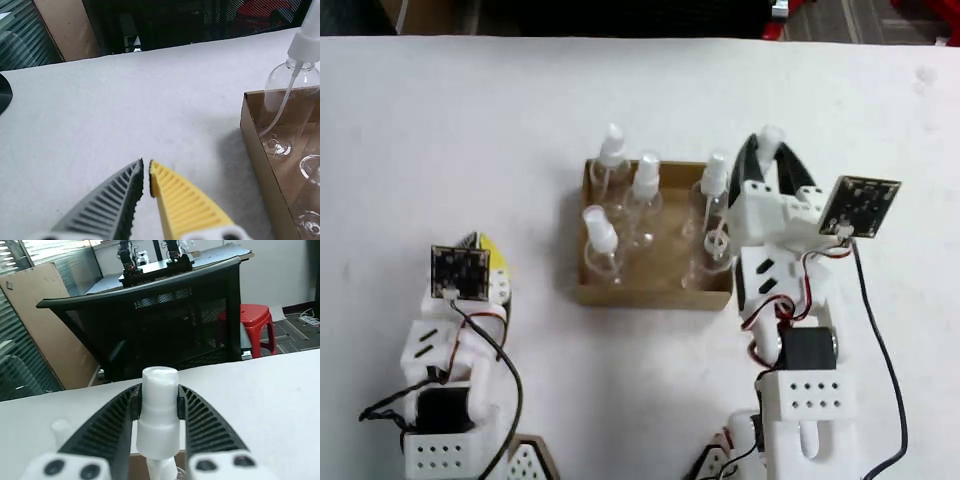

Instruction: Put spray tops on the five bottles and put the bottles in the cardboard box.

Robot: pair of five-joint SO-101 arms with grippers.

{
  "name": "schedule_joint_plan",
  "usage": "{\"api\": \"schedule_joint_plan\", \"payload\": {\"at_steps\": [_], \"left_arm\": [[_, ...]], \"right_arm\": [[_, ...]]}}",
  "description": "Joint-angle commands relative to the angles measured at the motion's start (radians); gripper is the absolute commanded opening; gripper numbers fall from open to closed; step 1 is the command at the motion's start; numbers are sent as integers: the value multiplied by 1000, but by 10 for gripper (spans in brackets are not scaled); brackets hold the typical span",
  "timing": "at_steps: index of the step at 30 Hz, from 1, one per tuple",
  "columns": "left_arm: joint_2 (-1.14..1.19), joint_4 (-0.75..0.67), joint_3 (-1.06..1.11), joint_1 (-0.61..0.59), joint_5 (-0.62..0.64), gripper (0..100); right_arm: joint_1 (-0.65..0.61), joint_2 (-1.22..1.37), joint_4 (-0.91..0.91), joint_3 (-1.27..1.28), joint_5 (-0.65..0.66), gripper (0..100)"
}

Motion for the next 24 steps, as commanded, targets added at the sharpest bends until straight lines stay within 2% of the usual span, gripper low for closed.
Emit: {"api": "schedule_joint_plan", "payload": {"at_steps": [1,8,11,14,24], "left_arm": [[-10,-25,-26,12,-8,24],[-10,-25,-26,12,-8,24],[-10,-25,-26,12,-8,24],[-10,-25,-26,12,-8,24],[-10,-25,-26,12,-8,24]], "right_arm": [[-33,-8,-16,8,15,15],[-30,-13,-16,34,26,15],[-36,-59,-22,77,118,15],[-59,-170,-22,147,161,15],[-113,-550,-22,440,164,15]]}}
